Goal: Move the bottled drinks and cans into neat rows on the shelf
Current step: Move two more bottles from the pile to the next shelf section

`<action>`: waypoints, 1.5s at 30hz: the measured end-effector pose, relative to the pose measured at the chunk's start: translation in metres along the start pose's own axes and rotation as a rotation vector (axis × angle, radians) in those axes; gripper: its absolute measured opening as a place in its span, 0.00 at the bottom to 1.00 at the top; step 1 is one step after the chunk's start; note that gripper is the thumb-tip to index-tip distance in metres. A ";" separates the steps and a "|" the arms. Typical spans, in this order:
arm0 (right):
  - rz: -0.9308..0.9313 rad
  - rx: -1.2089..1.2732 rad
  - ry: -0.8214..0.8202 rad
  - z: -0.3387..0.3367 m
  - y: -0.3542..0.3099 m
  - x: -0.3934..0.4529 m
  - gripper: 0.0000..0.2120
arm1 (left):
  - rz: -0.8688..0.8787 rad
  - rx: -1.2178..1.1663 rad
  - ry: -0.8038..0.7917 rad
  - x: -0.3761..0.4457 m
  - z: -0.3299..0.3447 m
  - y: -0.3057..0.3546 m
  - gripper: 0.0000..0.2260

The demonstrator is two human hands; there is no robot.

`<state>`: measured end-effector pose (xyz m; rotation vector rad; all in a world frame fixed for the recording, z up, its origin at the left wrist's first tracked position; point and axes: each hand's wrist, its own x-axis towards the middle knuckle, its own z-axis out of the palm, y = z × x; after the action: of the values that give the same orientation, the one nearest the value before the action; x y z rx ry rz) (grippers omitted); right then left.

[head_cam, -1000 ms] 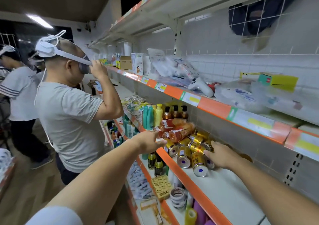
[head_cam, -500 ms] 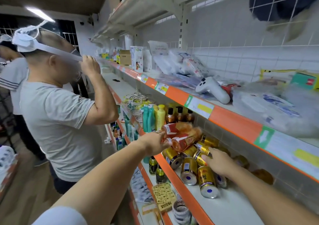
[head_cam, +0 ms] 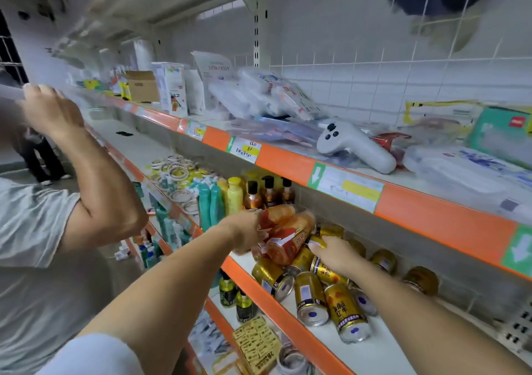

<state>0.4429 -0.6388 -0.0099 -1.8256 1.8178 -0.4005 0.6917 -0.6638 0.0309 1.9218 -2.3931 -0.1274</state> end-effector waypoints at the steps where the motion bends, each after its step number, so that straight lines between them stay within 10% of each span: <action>1: 0.011 0.017 0.002 0.003 -0.003 0.003 0.36 | 0.016 0.020 0.003 0.006 0.002 -0.002 0.15; 8: 0.061 0.115 0.064 0.029 -0.025 0.021 0.20 | 0.064 0.166 0.014 0.047 0.012 -0.008 0.12; 18: 0.246 0.270 0.282 0.044 -0.034 0.039 0.24 | 0.088 0.288 0.029 0.086 0.014 -0.002 0.21; 33: 0.467 0.742 0.112 0.047 -0.037 0.061 0.27 | 0.103 0.358 -0.053 0.113 0.008 0.003 0.12; 45: 0.456 0.899 0.043 0.042 -0.034 0.071 0.29 | -0.016 -0.117 -0.334 0.135 0.004 -0.016 0.15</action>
<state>0.4983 -0.7038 -0.0367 -0.7791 1.6111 -0.8924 0.6780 -0.7994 0.0258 2.0009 -2.4966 -0.6210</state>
